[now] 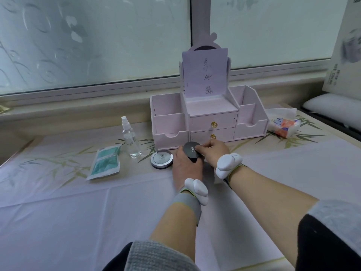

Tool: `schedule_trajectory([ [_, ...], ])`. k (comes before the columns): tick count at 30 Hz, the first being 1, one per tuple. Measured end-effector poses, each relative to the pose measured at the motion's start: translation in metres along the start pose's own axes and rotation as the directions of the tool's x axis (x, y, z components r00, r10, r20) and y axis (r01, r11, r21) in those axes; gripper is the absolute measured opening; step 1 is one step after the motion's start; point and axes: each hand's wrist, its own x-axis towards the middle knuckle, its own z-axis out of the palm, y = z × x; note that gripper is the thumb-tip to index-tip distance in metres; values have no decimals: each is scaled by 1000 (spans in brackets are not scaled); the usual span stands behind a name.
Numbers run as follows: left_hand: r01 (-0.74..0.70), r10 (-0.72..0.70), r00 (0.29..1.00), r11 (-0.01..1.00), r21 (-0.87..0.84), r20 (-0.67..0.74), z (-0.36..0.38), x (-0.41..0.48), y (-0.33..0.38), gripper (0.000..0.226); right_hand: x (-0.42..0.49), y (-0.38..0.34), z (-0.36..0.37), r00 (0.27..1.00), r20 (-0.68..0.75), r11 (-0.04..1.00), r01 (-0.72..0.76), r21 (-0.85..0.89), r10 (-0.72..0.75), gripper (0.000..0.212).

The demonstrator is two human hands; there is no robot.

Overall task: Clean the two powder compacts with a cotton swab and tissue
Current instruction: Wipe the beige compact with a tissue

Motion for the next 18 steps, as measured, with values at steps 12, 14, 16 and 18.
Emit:
schedule_trajectory([
  [12,72,-69,997,993,92,-36,-1,-9,11,46,-1,0,5,1000,30,989,0,-151,5,26],
  [14,79,-76,997,992,103,-34,-2,-8,12,45,0,-1,6,999,36,986,-7,-169,14,29],
  [16,86,-83,996,991,98,-35,-2,-9,12,43,1,0,6,999,45,984,-4,-177,12,27],
  [18,72,-69,997,993,97,-34,-2,-11,13,43,4,2,5,998,55,987,1,-163,8,28],
])
